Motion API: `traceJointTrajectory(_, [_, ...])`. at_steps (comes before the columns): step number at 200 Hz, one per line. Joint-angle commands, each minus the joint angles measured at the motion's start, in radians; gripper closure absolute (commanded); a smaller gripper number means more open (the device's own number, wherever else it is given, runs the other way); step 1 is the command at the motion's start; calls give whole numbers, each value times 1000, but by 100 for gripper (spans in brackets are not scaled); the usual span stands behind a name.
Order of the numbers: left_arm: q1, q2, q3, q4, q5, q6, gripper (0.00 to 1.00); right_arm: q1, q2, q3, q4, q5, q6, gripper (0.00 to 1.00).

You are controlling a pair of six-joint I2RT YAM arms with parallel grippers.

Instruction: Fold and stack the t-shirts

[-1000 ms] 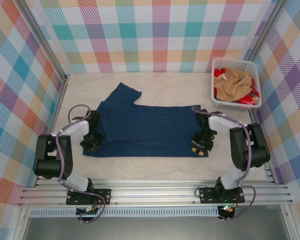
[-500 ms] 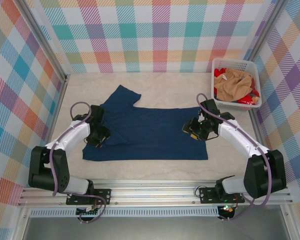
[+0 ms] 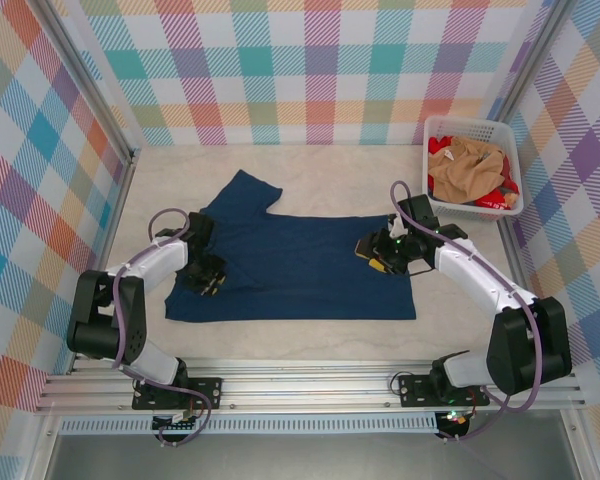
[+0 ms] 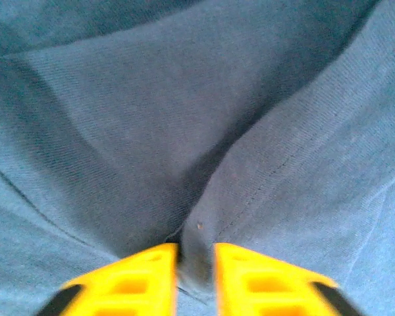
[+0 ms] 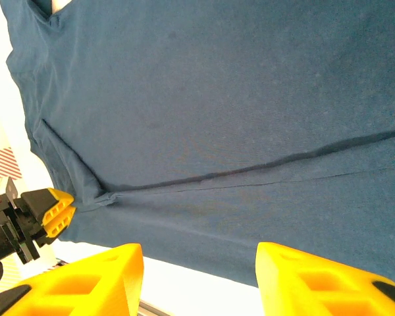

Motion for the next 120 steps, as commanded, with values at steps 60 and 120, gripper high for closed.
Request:
traceJointTrajectory(60, [-73, 89, 187, -22, -32, 83, 100, 6, 18, 21, -9, -8, -5, 53])
traceJointTrajectory(120, [-151, 307, 449, -107, -50, 237, 100, 5, 44, 46, -23, -6, -13, 53])
